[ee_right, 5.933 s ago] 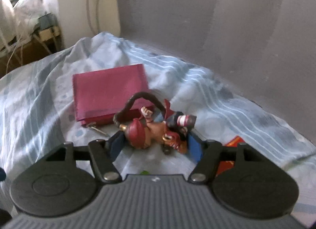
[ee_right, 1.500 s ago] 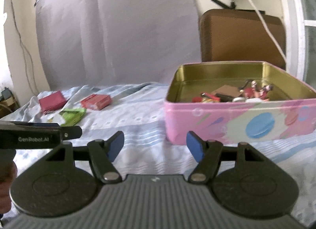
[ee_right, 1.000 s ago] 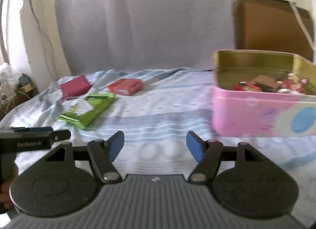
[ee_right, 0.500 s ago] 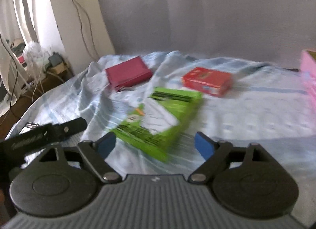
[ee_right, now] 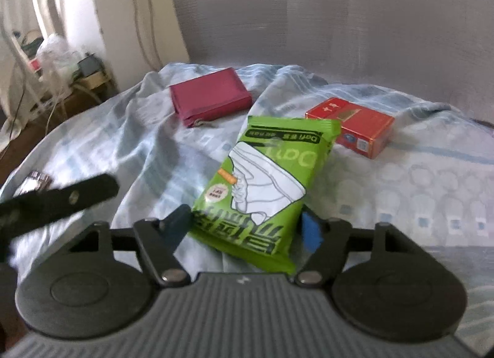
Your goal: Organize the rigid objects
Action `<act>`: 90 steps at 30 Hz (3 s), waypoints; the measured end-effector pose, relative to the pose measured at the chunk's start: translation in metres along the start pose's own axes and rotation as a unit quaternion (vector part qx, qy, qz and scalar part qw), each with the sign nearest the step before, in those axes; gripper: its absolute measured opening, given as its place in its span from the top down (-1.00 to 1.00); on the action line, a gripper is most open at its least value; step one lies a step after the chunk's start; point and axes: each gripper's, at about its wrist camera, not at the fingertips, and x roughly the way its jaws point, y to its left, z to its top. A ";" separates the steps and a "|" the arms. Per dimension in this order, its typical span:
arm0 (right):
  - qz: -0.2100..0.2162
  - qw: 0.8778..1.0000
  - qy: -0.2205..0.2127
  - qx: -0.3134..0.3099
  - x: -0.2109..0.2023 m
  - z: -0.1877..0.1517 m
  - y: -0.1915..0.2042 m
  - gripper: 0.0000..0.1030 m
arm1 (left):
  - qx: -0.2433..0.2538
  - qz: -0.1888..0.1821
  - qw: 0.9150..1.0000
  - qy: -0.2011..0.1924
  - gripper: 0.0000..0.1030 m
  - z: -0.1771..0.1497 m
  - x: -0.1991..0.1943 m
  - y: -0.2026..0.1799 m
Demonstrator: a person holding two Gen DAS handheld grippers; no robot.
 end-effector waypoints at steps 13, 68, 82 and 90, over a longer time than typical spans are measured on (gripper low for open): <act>0.124 0.986 0.067 -0.095 -0.113 -0.065 -0.045 -0.45 | 0.062 -0.010 0.997 0.048 -0.58 -0.004 0.012 -0.020; -0.235 0.961 -0.074 0.126 -0.188 -0.044 -0.275 0.30 | 0.306 -0.198 0.914 0.178 -0.42 -0.093 0.145 -0.414; -0.256 0.940 -0.167 0.149 -0.230 -0.074 -0.233 0.23 | 0.324 -0.183 0.918 0.135 -0.47 -0.093 0.083 -0.396; -0.254 0.935 -0.194 0.153 -0.258 -0.097 -0.192 0.17 | 0.330 -0.190 0.917 0.120 -0.47 -0.093 0.040 -0.366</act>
